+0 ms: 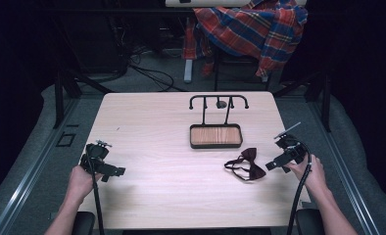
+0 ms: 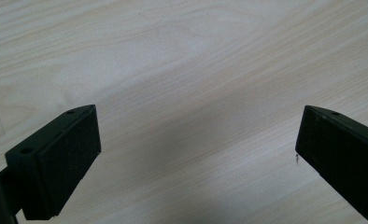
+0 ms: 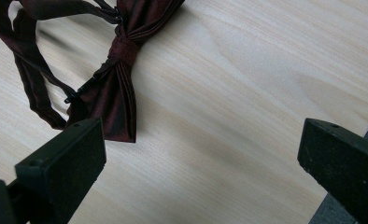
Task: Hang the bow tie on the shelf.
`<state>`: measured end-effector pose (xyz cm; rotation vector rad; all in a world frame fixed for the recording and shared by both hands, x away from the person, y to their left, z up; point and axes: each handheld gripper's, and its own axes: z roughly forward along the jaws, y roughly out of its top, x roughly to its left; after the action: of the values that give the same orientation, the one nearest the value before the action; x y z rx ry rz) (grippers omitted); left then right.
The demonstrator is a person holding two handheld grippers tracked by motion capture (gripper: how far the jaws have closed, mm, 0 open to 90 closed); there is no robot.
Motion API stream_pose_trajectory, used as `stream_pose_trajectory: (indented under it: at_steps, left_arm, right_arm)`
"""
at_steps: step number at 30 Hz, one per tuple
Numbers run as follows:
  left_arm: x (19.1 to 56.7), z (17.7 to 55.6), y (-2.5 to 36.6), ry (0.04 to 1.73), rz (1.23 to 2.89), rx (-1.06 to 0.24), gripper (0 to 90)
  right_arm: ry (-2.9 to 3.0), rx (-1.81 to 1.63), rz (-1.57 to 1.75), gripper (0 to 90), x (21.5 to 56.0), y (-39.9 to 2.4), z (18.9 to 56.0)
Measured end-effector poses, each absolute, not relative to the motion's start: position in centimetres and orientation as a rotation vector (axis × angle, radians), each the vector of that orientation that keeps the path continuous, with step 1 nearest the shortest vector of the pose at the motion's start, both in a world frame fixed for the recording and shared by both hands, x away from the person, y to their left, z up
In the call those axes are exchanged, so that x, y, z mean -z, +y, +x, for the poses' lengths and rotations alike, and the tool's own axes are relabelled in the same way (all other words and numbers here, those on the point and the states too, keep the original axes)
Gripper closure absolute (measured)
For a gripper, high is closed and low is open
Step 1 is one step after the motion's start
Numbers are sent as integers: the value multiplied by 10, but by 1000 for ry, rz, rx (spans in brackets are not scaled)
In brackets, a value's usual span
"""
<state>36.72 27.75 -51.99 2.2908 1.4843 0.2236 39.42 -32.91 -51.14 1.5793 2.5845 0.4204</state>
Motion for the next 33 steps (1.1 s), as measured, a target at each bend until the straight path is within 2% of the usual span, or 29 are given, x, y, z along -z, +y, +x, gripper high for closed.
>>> stream_pose_trajectory:
  at_steps: [9, 33]
  left_arm:
    - [520, 366, 277, 1478, 2294, -217, 0]
    - [522, 368, 275, 1464, 2320, -208, 0]
  right_arm:
    - [2571, -486, 1543, 18, 506, -325, 394]
    - [2663, -611, 1527, 0, 523, -294, 409]
